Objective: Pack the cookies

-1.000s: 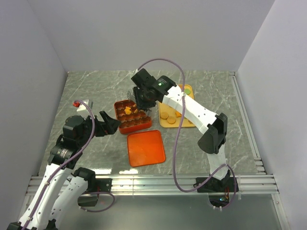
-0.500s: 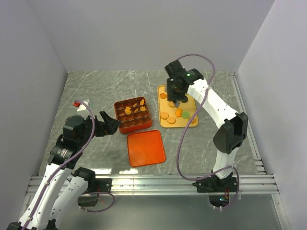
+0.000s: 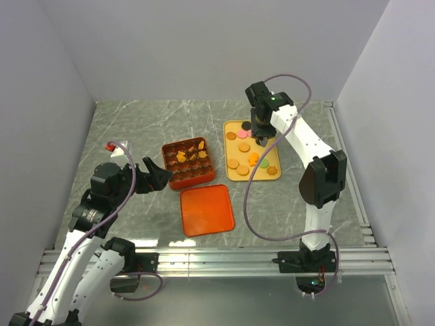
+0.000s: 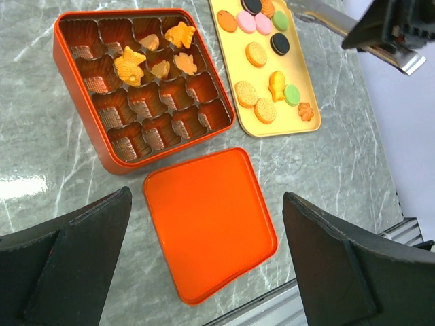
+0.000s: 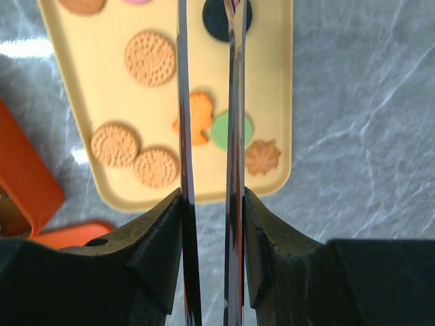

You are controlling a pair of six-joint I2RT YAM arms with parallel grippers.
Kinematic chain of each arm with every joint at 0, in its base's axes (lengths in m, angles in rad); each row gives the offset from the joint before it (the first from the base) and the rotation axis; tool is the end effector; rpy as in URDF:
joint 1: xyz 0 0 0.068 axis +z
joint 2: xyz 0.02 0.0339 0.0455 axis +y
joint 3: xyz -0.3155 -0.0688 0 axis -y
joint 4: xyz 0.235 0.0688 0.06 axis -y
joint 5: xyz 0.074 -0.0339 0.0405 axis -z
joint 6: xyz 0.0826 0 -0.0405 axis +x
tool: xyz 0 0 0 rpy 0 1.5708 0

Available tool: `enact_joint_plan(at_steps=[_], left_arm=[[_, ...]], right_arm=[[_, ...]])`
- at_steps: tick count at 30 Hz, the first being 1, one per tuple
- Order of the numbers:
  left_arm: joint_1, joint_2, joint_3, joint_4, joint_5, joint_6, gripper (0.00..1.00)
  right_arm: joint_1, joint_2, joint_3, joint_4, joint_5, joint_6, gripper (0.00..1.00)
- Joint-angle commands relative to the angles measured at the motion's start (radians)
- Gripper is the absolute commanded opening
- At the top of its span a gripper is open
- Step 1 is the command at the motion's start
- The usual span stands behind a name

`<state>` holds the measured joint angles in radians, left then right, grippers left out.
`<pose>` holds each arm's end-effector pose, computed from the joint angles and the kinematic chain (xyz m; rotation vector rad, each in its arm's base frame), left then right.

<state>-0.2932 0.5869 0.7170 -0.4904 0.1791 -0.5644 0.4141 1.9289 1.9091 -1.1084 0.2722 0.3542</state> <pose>0.1181 -0.0510 0.3235 -0.1468 1.9925 -0.7365 0.4049 0.1537 0.3256 0.0022 2.6313 -0.1122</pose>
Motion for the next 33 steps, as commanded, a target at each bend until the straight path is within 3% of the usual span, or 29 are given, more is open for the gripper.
enact_joint_plan(at_steps=[1, 7, 33], left_arm=[[-0.006, 0.005, 0.022, 0.03, 0.019, 0.011, 0.99], [-0.006, 0.017, 0.021, 0.03, 0.019, 0.011, 0.99], [-0.006, 0.042, 0.024, 0.024, 0.019, 0.012, 0.99]], right_arm=[[-0.014, 0.06, 0.099, -0.028, 0.067, -0.026, 0.44], [-0.023, 0.134, 0.172, -0.07, 0.084, -0.024, 0.45], [-0.072, 0.242, 0.186, -0.084, 0.035, -0.024, 0.52]])
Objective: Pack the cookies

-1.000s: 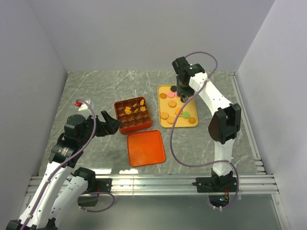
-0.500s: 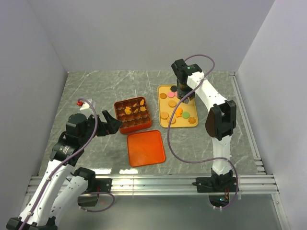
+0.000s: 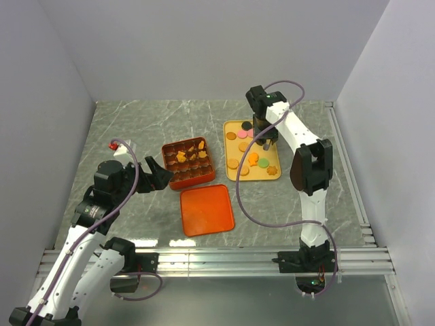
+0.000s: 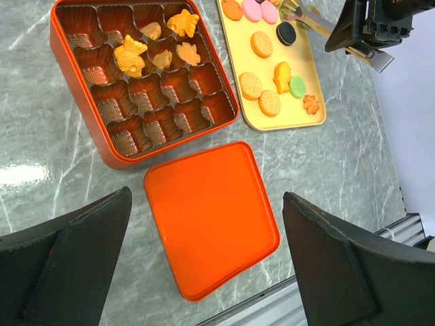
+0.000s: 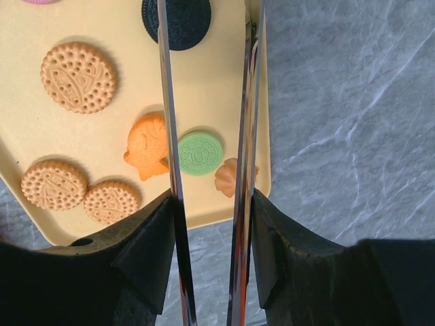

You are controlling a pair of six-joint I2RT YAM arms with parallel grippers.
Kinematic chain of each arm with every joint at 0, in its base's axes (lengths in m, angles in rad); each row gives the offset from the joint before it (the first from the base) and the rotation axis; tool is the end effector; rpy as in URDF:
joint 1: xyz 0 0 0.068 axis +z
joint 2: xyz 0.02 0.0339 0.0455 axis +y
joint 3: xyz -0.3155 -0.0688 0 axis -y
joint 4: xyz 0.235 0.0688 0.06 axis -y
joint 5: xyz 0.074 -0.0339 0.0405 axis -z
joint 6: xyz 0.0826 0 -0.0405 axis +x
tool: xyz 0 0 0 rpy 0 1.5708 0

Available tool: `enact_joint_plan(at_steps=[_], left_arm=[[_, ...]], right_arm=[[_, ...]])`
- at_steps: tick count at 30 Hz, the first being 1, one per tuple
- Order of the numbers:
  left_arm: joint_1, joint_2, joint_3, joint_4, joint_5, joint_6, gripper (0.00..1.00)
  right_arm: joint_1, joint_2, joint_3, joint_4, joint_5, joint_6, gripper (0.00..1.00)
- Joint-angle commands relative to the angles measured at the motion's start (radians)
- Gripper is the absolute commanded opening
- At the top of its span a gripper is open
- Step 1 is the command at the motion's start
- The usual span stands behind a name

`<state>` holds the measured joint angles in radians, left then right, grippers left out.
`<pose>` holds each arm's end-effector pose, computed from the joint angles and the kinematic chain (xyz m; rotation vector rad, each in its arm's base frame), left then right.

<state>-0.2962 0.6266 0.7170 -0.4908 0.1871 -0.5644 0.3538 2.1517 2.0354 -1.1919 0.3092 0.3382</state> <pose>0.1255 -0.0544 0.3190 -0.1468 2.0349 -0.7365 0.4526 0.1404 0.2621 0.0355 2.7783 -0.2829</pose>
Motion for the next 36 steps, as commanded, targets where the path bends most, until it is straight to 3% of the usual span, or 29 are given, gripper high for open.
enact_joint_plan(at_steps=[1, 14, 22, 36], left_arm=[[-0.003, 0.004, 0.024, 0.026, 0.009, 0.012, 0.99], [-0.003, 0.002, 0.024, 0.021, -0.008, 0.009, 0.99], [-0.003, -0.002, 0.027, 0.018, -0.018, 0.008, 0.99], [-0.003, -0.016, 0.024, 0.024, -0.006, 0.011, 0.99]], right_arm=[[-0.015, 0.023, 0.071, 0.0, -0.004, -0.011, 0.52], [-0.026, 0.089, 0.137, -0.015, -0.032, -0.016, 0.52], [-0.026, 0.066, 0.123, -0.017, -0.05, -0.013, 0.39], [-0.027, -0.102, 0.193, -0.067, -0.062, -0.011, 0.38]])
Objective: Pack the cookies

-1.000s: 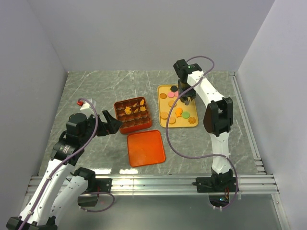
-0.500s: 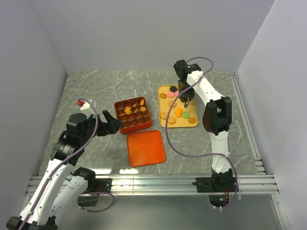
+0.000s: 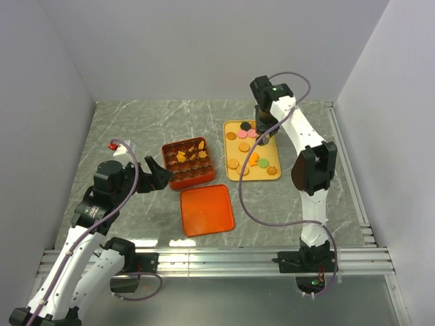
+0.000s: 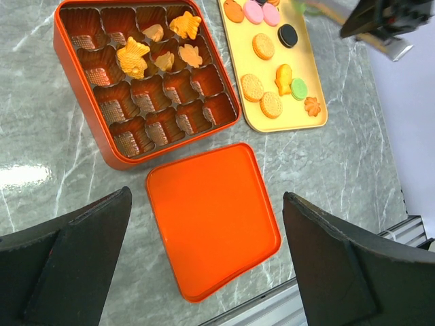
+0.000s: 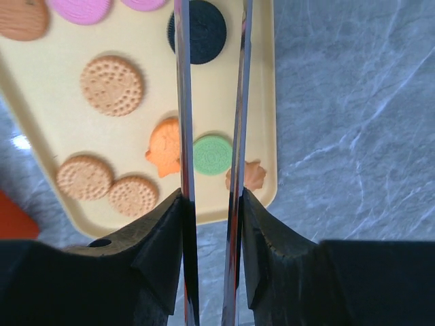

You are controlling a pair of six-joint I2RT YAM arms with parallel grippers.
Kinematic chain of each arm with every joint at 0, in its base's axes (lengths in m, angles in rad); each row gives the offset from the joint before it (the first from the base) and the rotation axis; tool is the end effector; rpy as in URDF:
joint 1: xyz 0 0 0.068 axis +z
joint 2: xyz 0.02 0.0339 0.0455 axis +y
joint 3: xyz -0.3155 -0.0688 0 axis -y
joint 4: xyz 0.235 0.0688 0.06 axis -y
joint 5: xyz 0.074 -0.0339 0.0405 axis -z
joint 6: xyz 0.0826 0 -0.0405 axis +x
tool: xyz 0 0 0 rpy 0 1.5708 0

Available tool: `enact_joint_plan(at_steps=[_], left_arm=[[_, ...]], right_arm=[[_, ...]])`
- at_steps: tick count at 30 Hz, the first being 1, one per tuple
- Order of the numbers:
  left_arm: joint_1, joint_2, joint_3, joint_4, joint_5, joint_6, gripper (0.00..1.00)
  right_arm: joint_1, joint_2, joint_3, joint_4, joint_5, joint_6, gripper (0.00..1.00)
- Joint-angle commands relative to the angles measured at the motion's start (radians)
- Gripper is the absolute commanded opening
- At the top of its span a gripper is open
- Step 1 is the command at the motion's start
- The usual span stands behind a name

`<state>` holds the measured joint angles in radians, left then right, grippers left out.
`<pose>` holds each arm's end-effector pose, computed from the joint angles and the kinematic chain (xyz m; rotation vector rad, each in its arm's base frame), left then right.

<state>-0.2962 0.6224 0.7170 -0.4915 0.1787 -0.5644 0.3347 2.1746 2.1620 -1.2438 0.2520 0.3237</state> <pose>0.1250 -0.0535 0.3193 -0.1517 2.0299 -0.7292 0.4625 0.1390 0.2838 0.0402 2.7584 -0.1893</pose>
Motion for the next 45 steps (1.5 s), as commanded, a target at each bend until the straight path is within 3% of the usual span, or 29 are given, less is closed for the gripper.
enact_joint_plan(at_steps=[1, 8, 12, 16, 23, 35, 45], left_arm=[[-0.003, -0.012, 0.024, 0.025, 0.005, 0.011, 0.99], [-0.003, -0.013, 0.024, 0.028, 0.011, 0.011, 0.99], [-0.003, -0.016, 0.024, 0.028, 0.008, 0.011, 1.0], [-0.003, -0.021, 0.022, 0.027, 0.005, 0.009, 0.99], [-0.003, -0.03, 0.022, 0.027, -0.007, 0.005, 1.0], [-0.004, -0.047, 0.022, 0.025, -0.024, 0.001, 0.99], [-0.004, -0.096, 0.024, 0.002, -0.114, -0.025, 0.99]], right_arm=[[-0.008, -0.136, 0.07, -0.017, -0.014, 0.006, 0.38], [0.017, -0.254, 0.064, -0.006, -0.198, -0.003, 0.38], [0.047, -0.323, -0.016, 0.062, -0.393, 0.021, 0.38], [0.125, -0.364, -0.114, 0.132, -0.607, 0.058, 0.38], [0.262, -0.354, -0.2, 0.291, -0.816, 0.142, 0.37], [0.356, -0.268, -0.269, 0.469, -0.908, 0.25, 0.37], [0.363, -0.268, -0.379, 0.486, -0.83, 0.268, 0.36]])
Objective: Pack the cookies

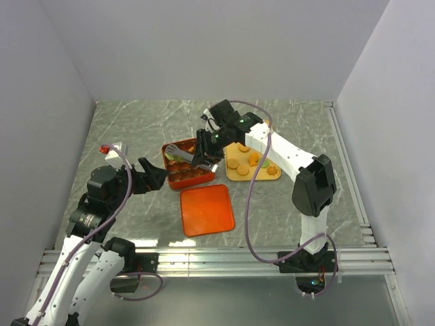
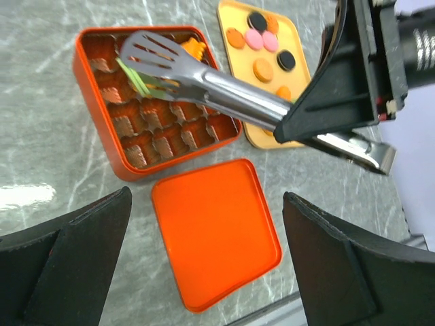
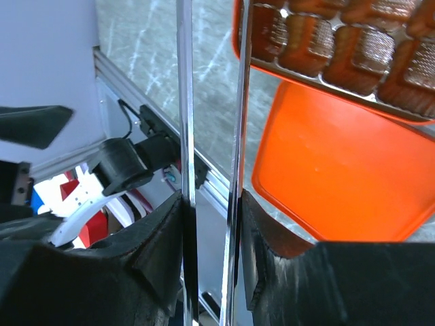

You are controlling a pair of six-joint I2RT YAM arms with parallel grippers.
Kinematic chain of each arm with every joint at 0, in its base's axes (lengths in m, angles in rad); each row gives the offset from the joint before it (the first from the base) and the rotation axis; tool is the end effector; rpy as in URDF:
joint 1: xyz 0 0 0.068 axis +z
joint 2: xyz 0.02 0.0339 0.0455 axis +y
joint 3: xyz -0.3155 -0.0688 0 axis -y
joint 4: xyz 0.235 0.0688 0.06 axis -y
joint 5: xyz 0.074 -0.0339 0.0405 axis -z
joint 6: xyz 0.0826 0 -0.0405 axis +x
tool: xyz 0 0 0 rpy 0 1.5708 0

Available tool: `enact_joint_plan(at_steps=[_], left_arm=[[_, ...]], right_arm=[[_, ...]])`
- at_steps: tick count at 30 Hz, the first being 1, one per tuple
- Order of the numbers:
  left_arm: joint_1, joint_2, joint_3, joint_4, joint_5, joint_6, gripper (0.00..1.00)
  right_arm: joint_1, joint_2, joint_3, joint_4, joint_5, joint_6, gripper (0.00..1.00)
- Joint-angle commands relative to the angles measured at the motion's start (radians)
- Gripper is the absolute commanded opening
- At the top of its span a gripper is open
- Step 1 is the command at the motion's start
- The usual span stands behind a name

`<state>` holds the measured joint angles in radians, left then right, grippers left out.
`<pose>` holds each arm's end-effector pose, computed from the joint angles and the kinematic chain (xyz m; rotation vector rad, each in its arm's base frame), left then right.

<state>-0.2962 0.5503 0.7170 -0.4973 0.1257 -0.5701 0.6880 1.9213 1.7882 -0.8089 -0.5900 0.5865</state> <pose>0.1121 -0.0450 0.3260 -0.1803 1.9537 -0.6994 0.3209 0.3232 0.3227 -0.4083 2.7152 1.1960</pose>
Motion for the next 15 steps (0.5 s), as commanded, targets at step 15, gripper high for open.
enact_joint_plan(at_steps=[15], left_arm=[[-0.004, -0.032, 0.025, 0.002, -0.106, -0.036, 0.99]], right_arm=[[0.01, 0.045, 0.003, 0.09, 0.021, 0.045, 0.39]])
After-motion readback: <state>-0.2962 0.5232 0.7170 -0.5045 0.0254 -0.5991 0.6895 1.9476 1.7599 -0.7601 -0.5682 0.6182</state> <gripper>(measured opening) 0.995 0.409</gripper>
